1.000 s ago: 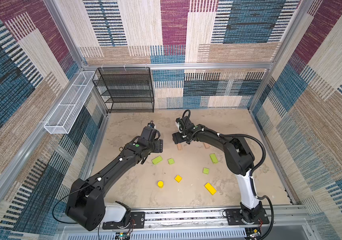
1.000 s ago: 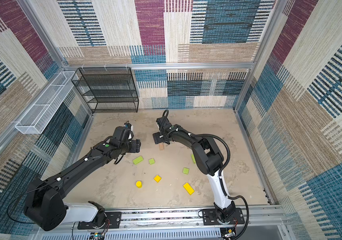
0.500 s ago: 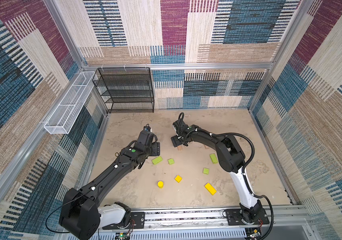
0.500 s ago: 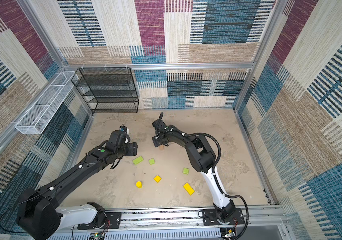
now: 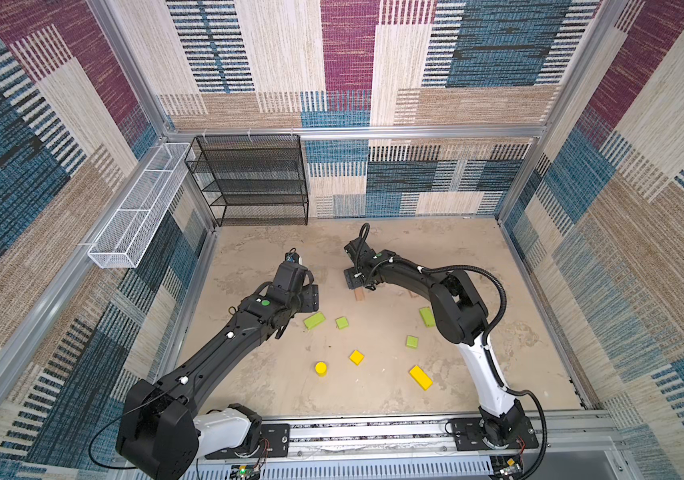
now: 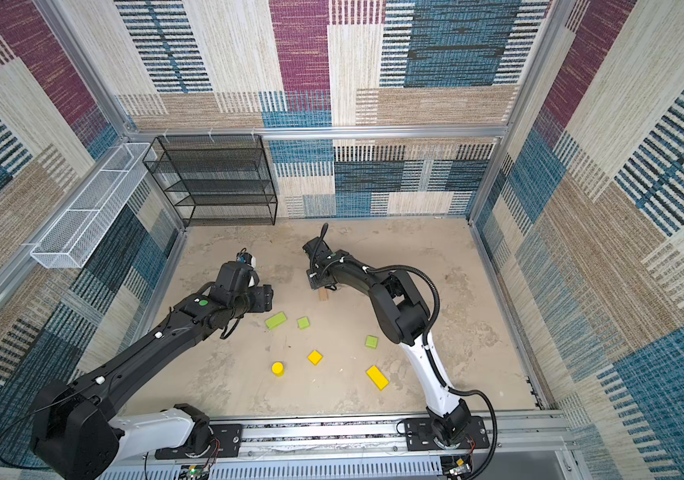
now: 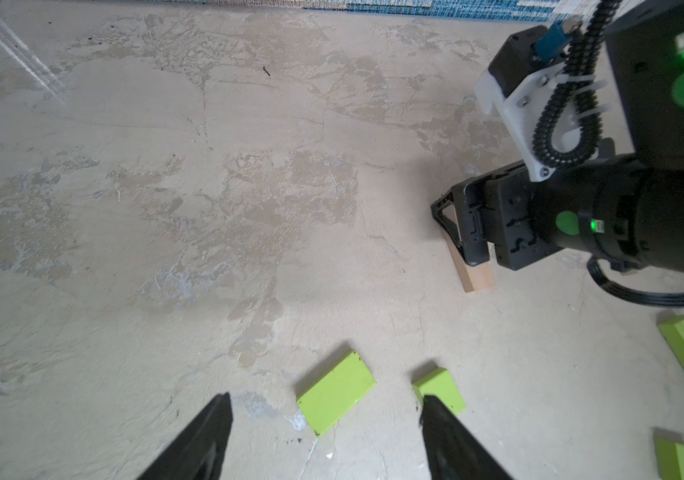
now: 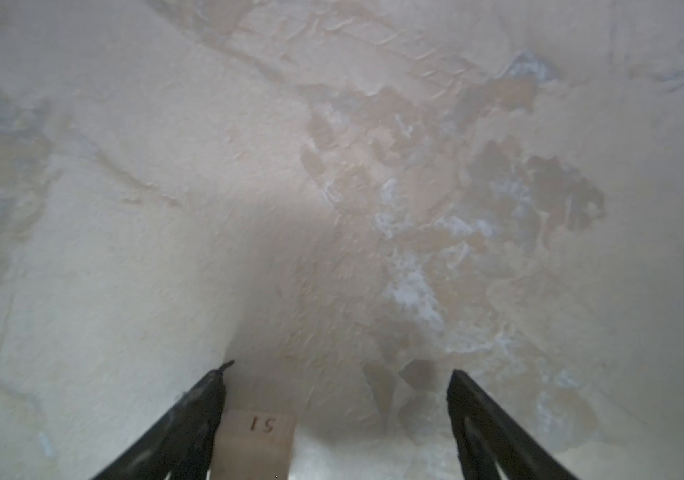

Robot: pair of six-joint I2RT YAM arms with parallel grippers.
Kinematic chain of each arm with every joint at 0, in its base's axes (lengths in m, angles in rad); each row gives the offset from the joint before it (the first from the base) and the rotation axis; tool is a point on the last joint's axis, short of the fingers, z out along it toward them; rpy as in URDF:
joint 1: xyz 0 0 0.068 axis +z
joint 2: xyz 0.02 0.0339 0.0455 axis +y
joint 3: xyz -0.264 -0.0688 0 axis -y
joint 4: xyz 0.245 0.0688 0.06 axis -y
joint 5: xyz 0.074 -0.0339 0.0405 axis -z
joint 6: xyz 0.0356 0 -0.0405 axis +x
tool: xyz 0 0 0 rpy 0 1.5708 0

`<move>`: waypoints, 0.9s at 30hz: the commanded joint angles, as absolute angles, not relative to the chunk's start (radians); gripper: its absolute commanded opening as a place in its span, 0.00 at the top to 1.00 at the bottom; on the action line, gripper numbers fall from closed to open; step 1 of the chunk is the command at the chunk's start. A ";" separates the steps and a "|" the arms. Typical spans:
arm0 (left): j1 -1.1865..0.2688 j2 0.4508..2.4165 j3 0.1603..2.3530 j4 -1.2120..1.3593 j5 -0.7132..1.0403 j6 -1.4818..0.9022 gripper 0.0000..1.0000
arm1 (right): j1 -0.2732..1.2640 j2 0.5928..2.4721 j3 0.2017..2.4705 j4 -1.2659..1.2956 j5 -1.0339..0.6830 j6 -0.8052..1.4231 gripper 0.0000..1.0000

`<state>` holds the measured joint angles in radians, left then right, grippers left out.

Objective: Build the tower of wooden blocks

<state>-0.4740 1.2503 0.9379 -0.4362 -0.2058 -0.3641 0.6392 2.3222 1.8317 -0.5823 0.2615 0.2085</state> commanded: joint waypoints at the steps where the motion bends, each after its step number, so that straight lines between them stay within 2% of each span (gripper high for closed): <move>1: -0.474 1.244 0.936 -0.449 -0.214 -0.374 0.23 | 0.634 2.319 1.818 -0.634 0.333 0.216 0.17; 10: -0.474 1.238 0.934 -0.449 -0.211 -0.379 0.24 | 0.627 2.256 1.718 -0.623 0.348 0.233 0.21; 20: -0.474 1.240 0.937 -0.449 -0.192 -0.383 0.24 | 0.627 2.141 1.548 -0.605 0.266 0.291 0.30; 27: -0.475 1.237 0.937 -0.449 -0.176 -0.390 0.25 | 0.627 2.071 1.512 -0.602 0.217 0.314 0.29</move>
